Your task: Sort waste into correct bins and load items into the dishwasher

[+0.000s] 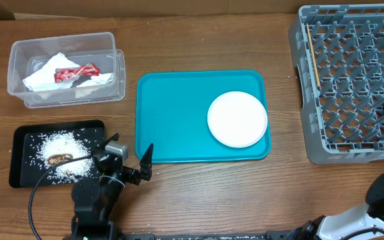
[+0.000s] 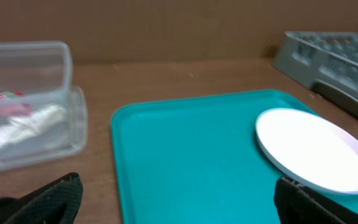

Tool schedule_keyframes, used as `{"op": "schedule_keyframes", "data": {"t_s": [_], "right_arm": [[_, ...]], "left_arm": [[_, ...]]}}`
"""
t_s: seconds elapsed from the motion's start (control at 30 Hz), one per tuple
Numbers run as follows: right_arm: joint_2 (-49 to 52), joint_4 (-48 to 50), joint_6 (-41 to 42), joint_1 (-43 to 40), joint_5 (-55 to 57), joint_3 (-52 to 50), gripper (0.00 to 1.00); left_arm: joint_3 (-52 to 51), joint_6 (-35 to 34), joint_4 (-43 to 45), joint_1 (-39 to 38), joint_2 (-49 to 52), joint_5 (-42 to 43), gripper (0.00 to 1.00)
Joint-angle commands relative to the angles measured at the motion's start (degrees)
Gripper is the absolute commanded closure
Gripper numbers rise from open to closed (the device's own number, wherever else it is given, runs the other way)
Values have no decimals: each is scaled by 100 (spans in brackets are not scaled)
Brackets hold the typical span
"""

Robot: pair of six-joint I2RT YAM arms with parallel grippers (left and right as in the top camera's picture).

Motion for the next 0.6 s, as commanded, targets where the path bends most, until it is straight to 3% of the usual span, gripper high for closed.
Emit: {"op": "schedule_keyframes", "data": {"t_s": [0.0,0.2,0.27,0.57], "right_arm": [[-31,31,24,-15,9,31,0],[-31,31,24,-15,9,31,0],[-31,31,24,-15,9,31,0],[-31,31,24,-15,9,31,0]], "left_arm": [[-319,127,387,-22,-337,-743,0],[-479,127,57,-22,-1071,-1738,0],[-479,127,-573,-22,-1475,-1781,0],[-479,127,-522,-48,-1698,-1759,0]]}}
